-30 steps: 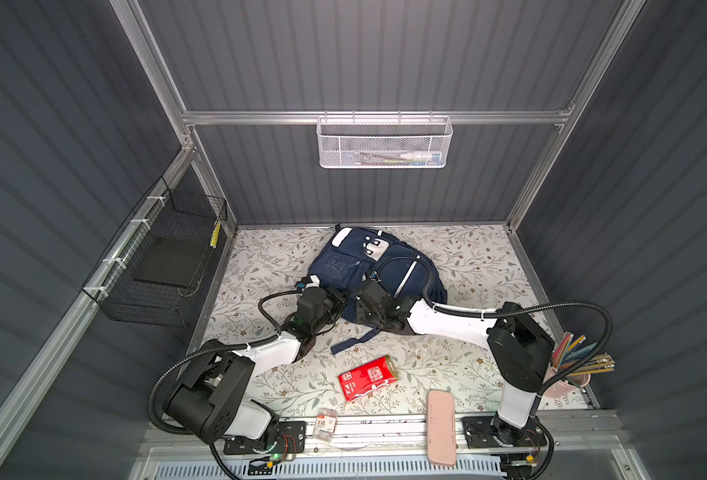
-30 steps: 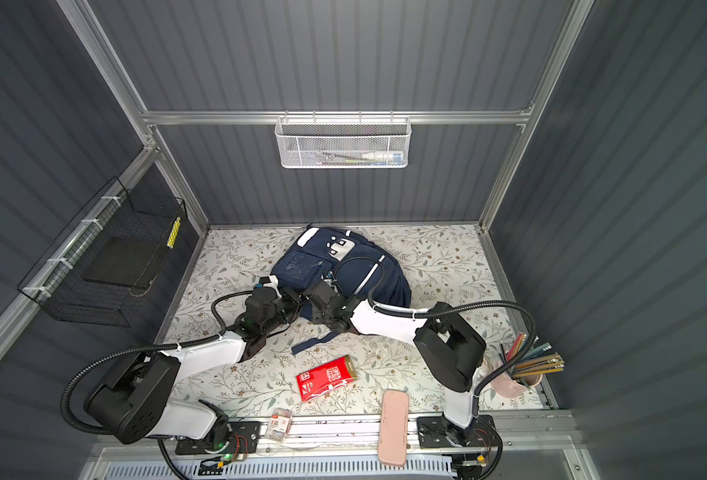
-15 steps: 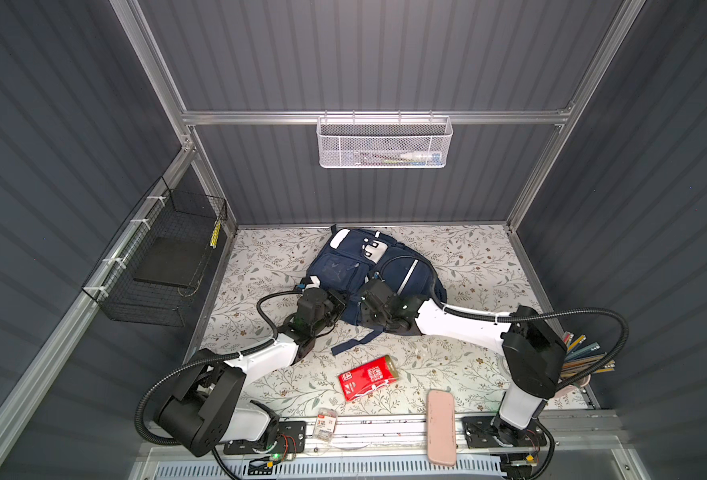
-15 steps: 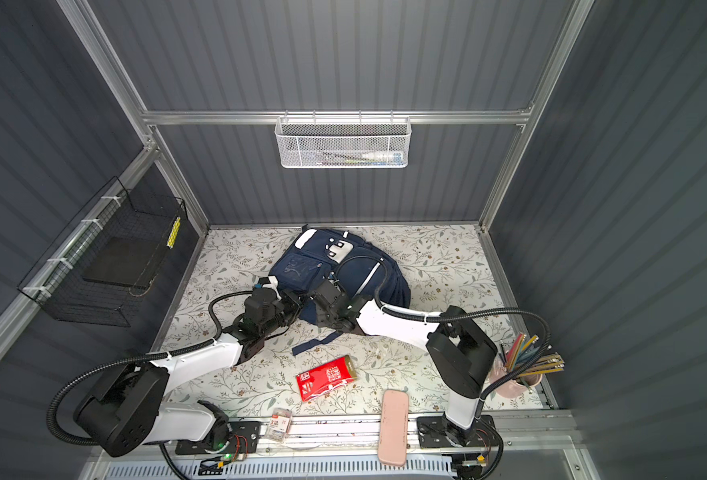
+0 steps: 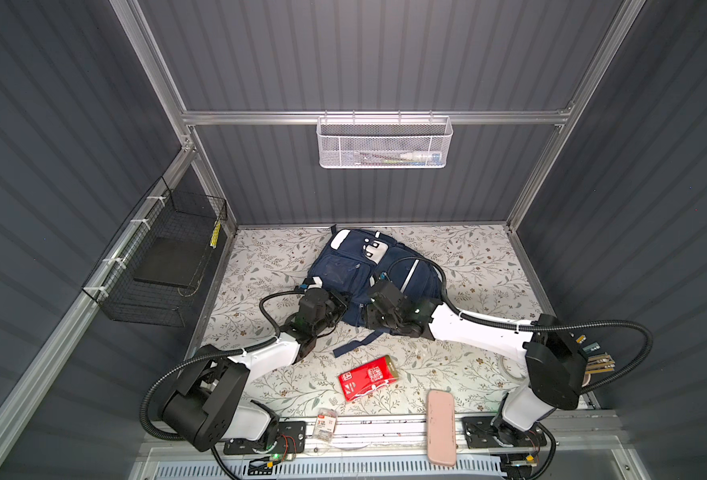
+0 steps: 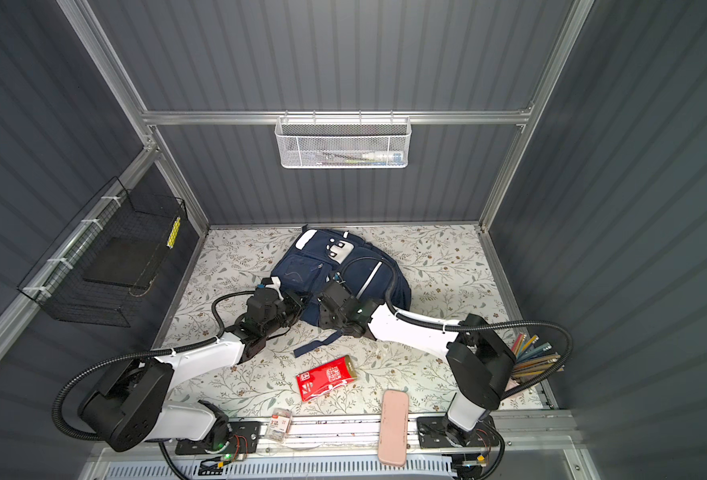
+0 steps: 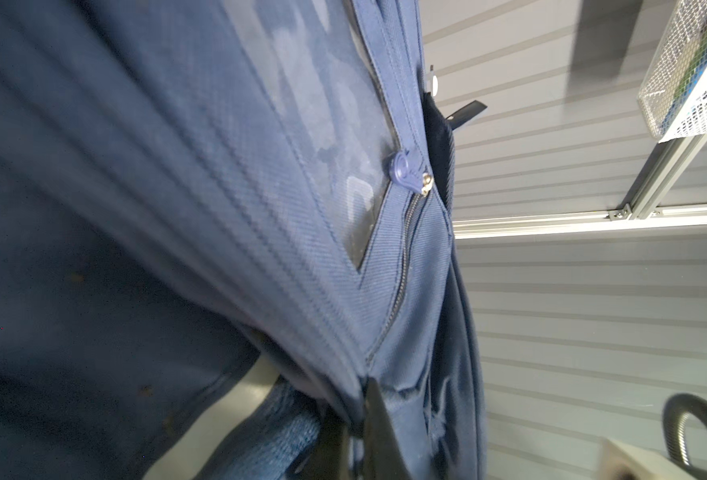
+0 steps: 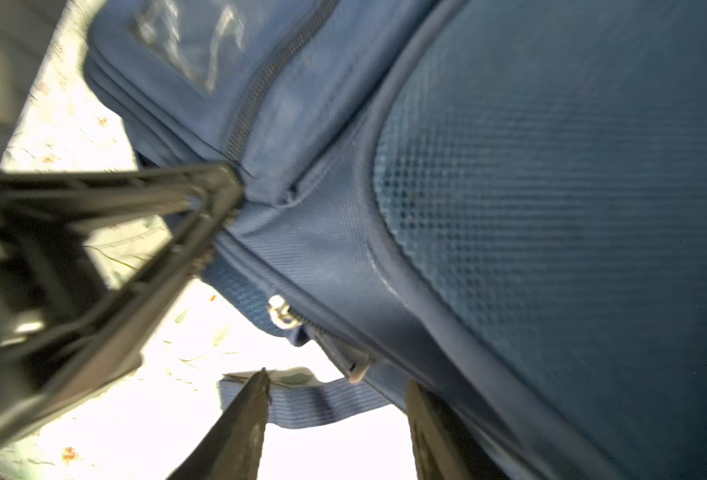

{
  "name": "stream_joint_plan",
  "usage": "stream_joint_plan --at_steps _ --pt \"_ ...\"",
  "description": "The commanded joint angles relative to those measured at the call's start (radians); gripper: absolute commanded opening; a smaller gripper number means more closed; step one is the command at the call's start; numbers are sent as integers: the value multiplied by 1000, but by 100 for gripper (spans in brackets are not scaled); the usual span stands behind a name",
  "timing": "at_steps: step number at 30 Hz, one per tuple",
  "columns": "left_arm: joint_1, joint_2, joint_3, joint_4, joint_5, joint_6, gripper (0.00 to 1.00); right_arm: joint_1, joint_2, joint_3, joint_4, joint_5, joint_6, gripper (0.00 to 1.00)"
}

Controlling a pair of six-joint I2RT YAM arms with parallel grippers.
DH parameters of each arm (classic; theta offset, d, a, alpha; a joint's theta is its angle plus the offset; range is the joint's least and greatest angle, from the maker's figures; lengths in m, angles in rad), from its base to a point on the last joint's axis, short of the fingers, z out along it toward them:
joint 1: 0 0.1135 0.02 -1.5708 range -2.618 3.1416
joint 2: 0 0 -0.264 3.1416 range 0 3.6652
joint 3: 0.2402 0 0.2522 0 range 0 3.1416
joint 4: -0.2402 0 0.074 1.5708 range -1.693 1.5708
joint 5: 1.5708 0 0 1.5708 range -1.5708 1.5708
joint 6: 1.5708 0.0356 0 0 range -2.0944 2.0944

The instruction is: Pack the student bag

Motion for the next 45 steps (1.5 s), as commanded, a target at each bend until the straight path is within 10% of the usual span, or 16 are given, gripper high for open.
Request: stream_joint_plan --at_steps 1,11,25,45 --pt "-28 24 32 43 114 -1 0 3 21 11 79 12 29 51" --pt "-28 9 32 42 129 -21 0 -26 178 98 124 94 20 44" --pt "-34 4 20 25 104 -18 0 -42 138 34 153 70 50 0" --pt "121 57 32 68 148 6 0 -117 -73 -95 -66 -82 8 0"
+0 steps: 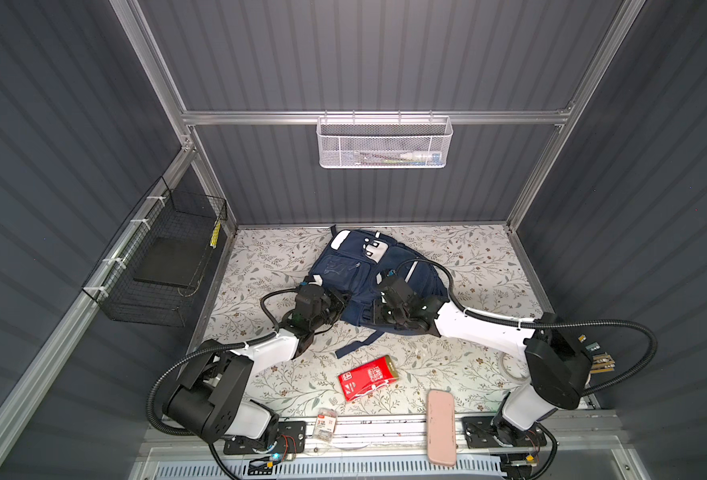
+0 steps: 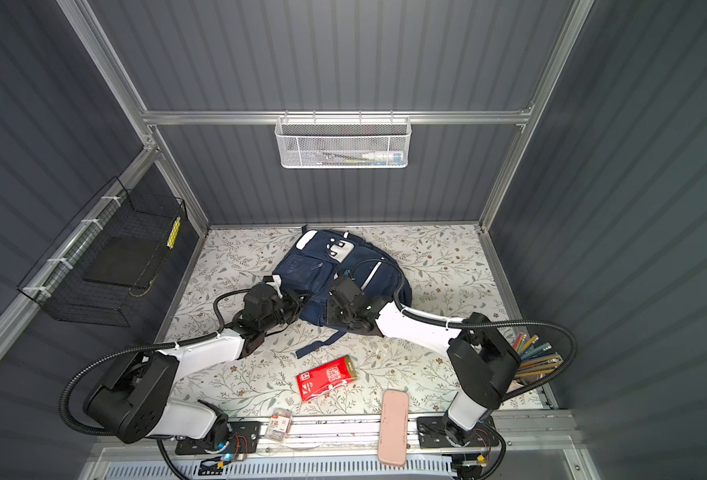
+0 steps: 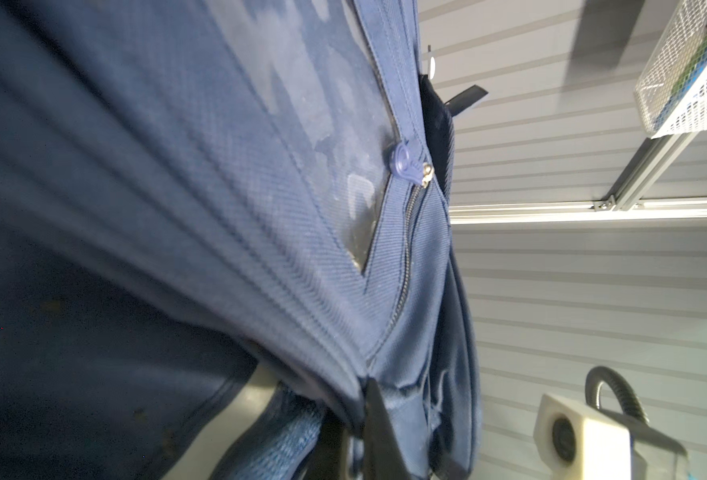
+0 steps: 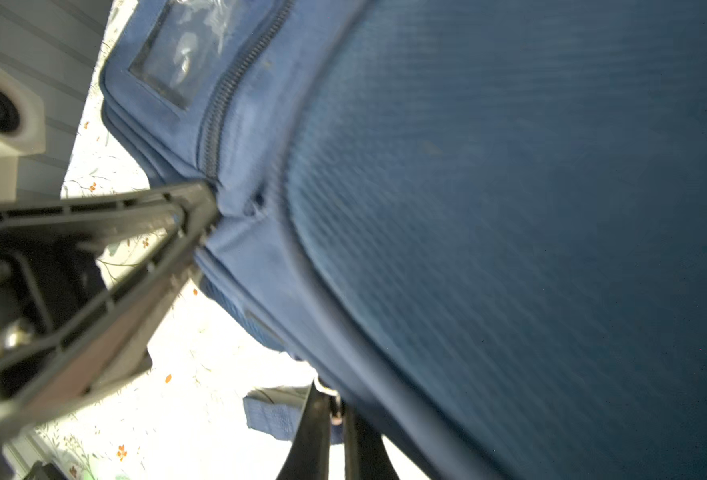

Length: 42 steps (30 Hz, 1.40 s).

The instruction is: Pack the student bag

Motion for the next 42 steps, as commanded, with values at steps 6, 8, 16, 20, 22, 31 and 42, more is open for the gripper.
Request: stream_joint_plan --at_steps 6,8,16,20,22,31,42 --pt "72 11 43 -3 22 56 0 -63 -143 -91 -268 79 -80 0" --pt "83 10 51 -21 24 68 0 -100 -180 -134 -286 67 -98 0" --pt "102 28 81 -47 43 105 0 -284 -243 -205 -338 -2 -341 0" --pt "104 82 115 -40 44 122 8 -192 -211 -155 -325 -79 -391 0" --pt "106 125 151 -31 36 136 15 -117 -185 -122 -305 -97 -395 0" --pt "125 16 166 -211 -91 267 70 44 123 243 -226 -144 -341 0" --pt "-5 -1 35 -123 -36 96 67 93 185 287 -112 -161 -301 0"
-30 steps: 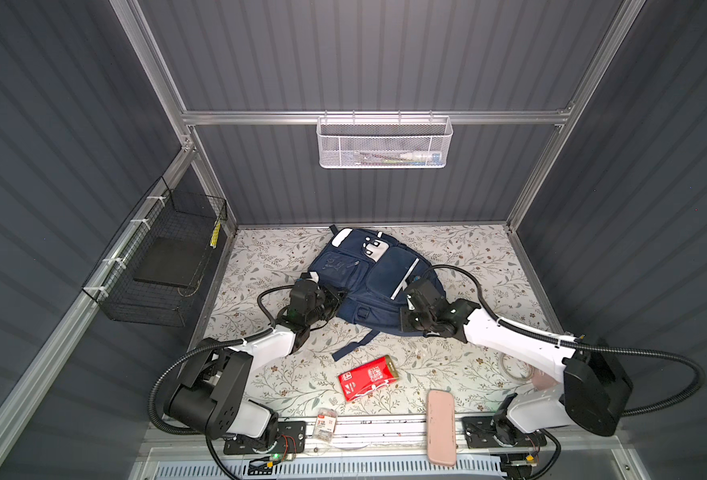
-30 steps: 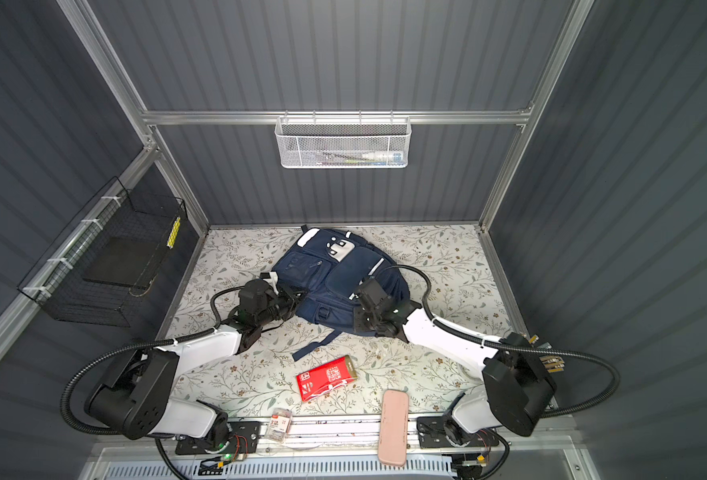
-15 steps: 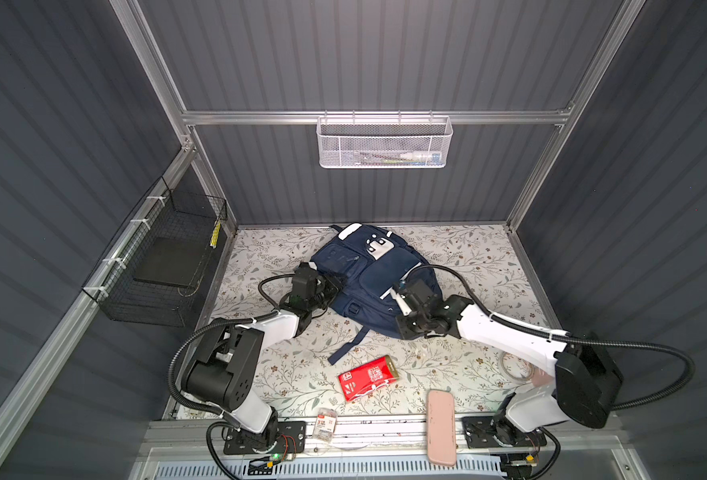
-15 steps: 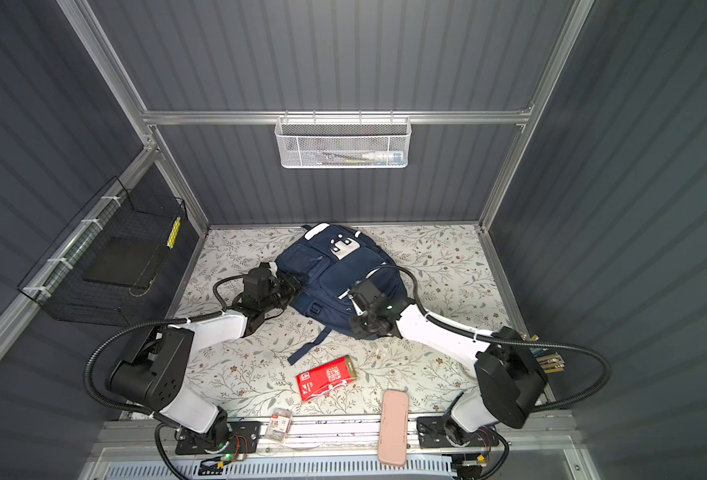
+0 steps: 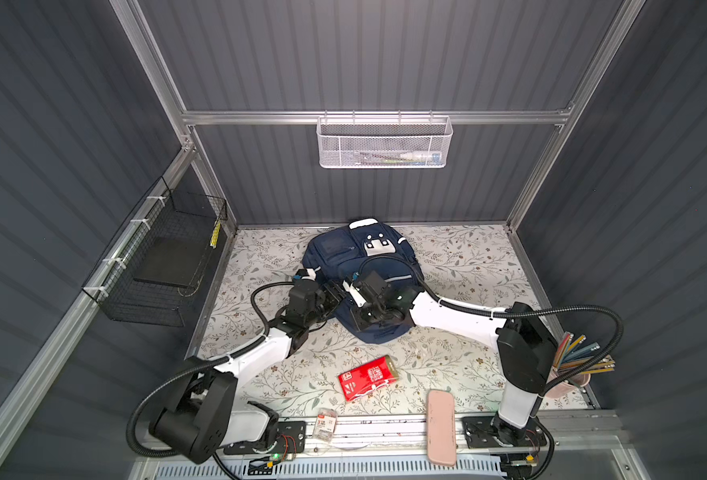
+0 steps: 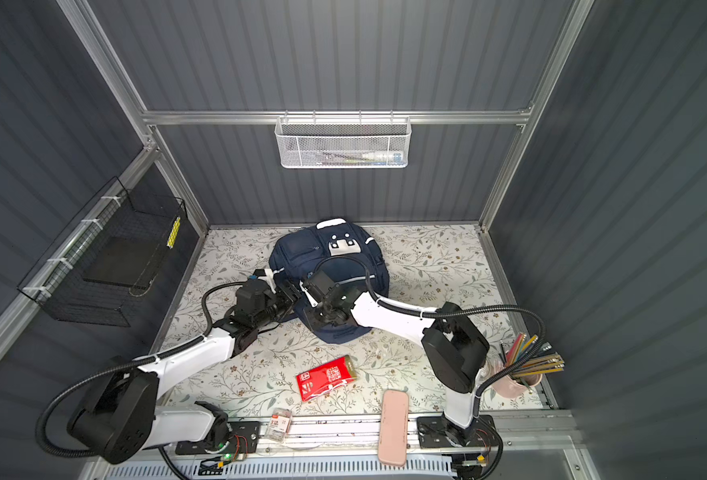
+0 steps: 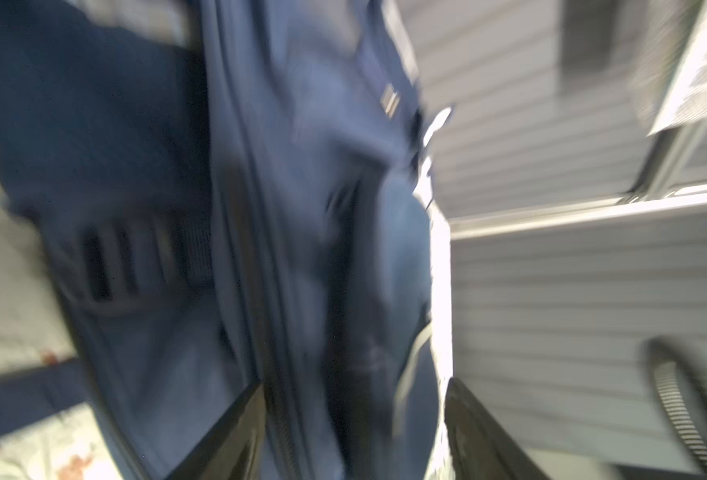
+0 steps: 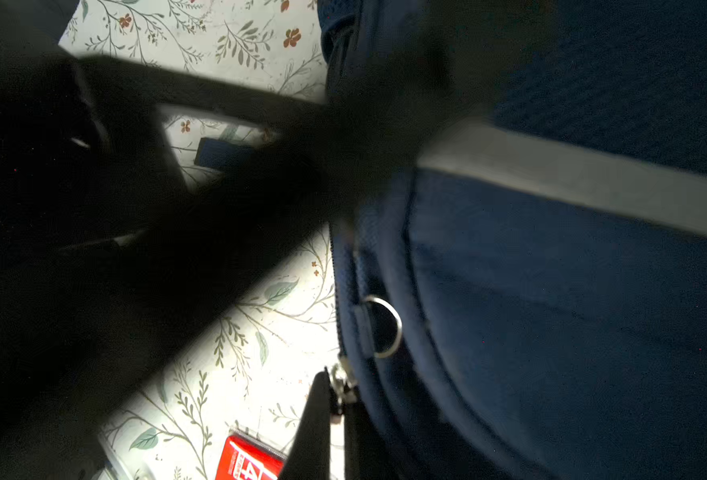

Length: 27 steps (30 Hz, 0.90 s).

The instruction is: Pack the student bag

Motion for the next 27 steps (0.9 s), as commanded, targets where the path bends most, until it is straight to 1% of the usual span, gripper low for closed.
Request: stream_joint_plan --at_steps 1,2,3,4,5,6,7,8,9,10,14,18,20,24,27 --pt "-13 98 -7 81 35 -60 67 14 -20 -7 67 -19 20 0" --pt "-21 123 -1 92 44 -66 66 14 -25 -16 70 -19 21 0" --pt "-28 140 4 107 50 -66 62 16 -30 -22 68 -15 24 0" --pt "-31 146 0 113 51 -70 56 16 -34 -27 70 -13 25 0" --pt "-31 147 -5 124 48 -72 44 16 -37 -33 65 -7 24 0" --pt "-29 139 -13 128 42 -73 24 16 -42 -36 52 10 26 0" --pt "-26 125 -17 117 32 -70 10 13 -48 -44 41 29 29 0" --pt "-18 106 -16 84 20 -58 5 8 -62 -62 34 47 29 0" --pt "-10 84 -9 42 13 -44 4 -1 -79 -86 24 61 27 0" --pt "-1 67 -5 17 12 -35 0 -11 -95 -110 12 79 29 0" --pt "60 1 8 -61 38 5 0 -82 -189 -228 -52 145 7 0" --pt "110 -47 14 -110 62 31 0 -204 -264 -329 -57 138 -37 0" --pt "121 -65 28 -139 74 46 0 -273 -267 -341 -48 141 -77 0" --pt "149 -110 34 -164 96 42 0 -409 -218 -299 -41 139 -136 0" --pt "153 -91 53 -176 110 53 0 -449 -202 -270 -42 140 -151 0"
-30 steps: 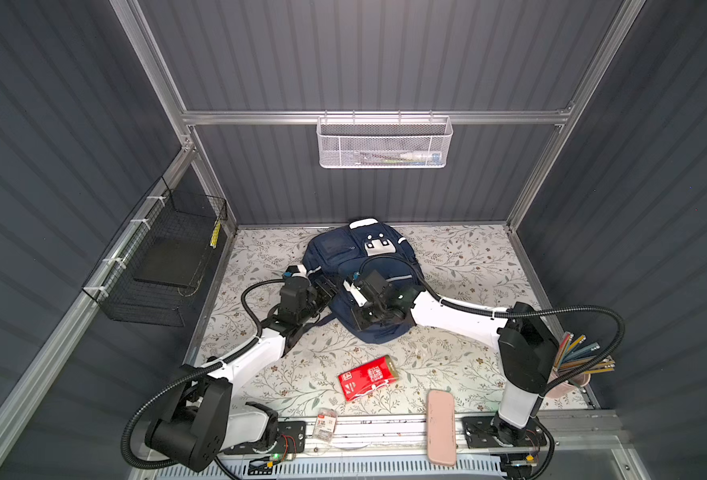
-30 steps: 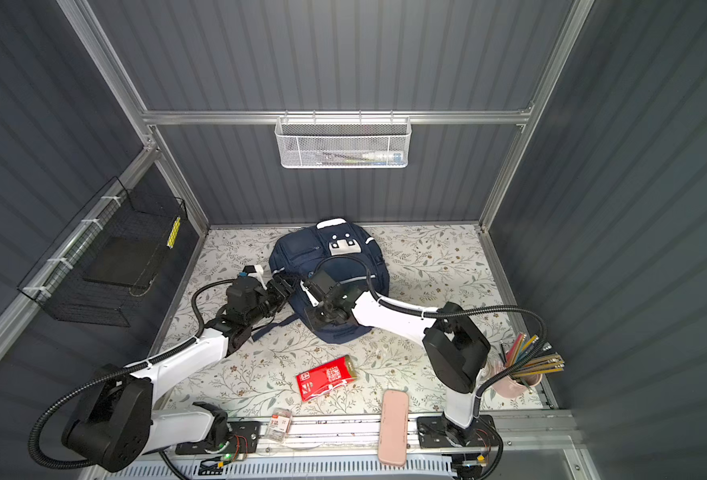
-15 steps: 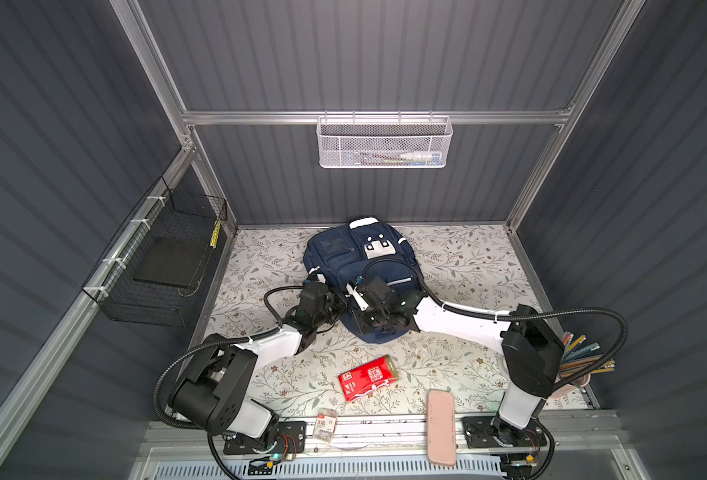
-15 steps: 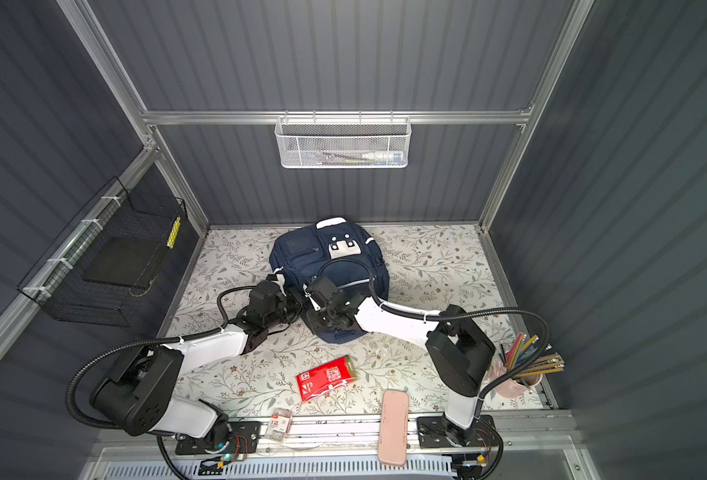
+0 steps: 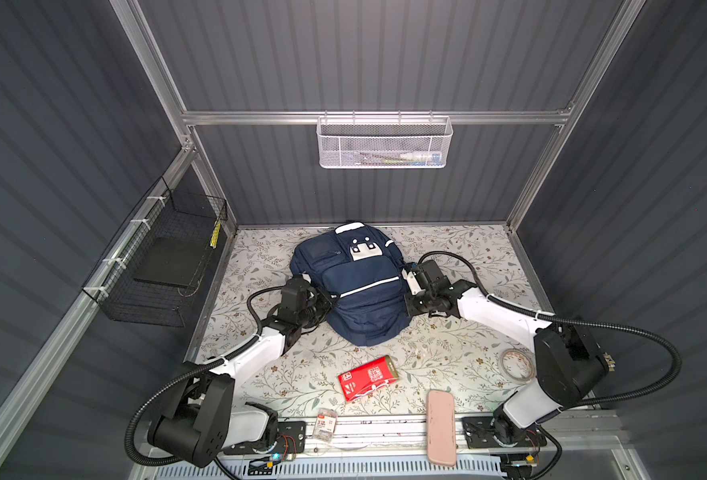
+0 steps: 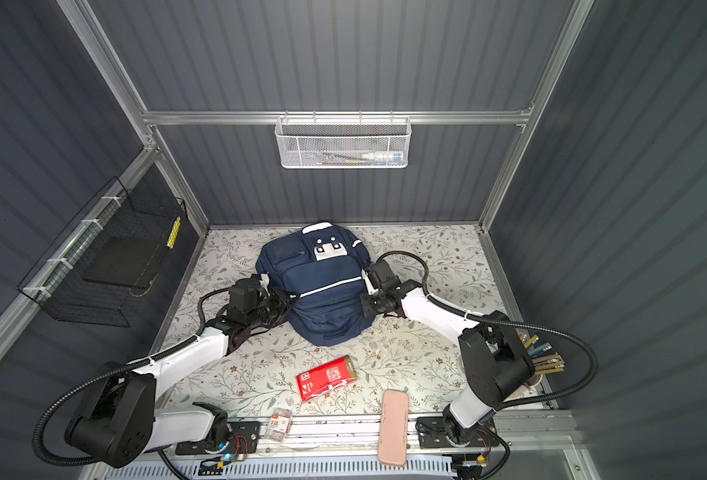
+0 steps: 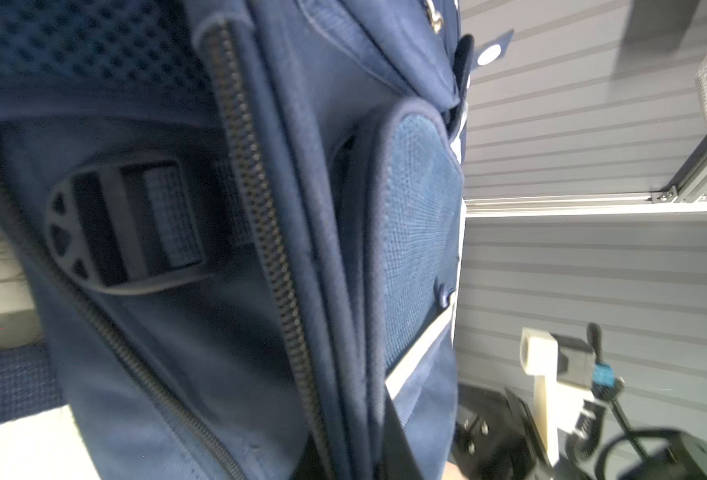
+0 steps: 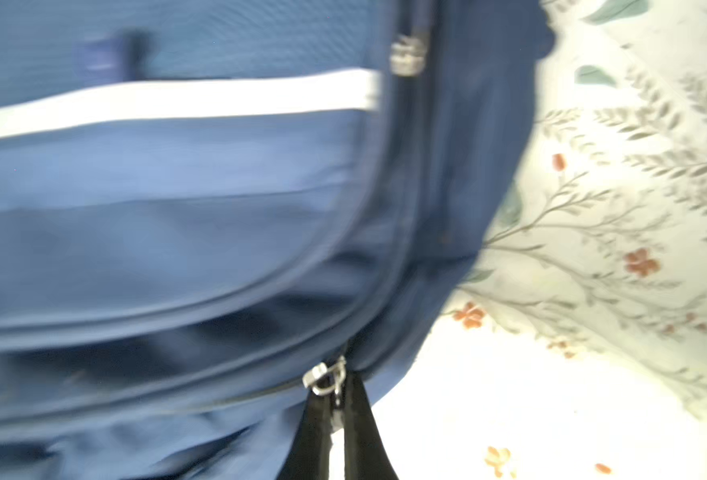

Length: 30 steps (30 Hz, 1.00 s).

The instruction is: Pack the student bag

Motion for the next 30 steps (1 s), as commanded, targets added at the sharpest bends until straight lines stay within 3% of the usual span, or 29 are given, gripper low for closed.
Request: stream_joint_plan --at_steps 1,6,11,14,18,21,24,26,30 --pt "42 -10 51 -11 -28 57 0 -58 8 43 -62 110 -42 0" --pt "47 113 92 77 2 80 1 31 -93 -28 -100 89 -55 0" --pt "58 253 245 77 22 166 18 181 -210 -105 -79 47 -7 0" --pt "58 199 244 45 -58 197 47 261 -151 -58 5 47 55 0" --pt "58 40 162 -67 -150 219 69 340 17 125 21 21 64 0" --pt "52 -90 69 -136 -146 171 68 383 108 246 12 19 65 0" --pt "-23 -169 -40 -93 -134 16 66 387 150 306 27 6 87 0" --pt "-74 -137 -81 13 -125 -69 67 391 149 303 55 14 88 0" --pt "-100 -15 -52 132 -136 -69 68 405 131 268 83 14 90 0"
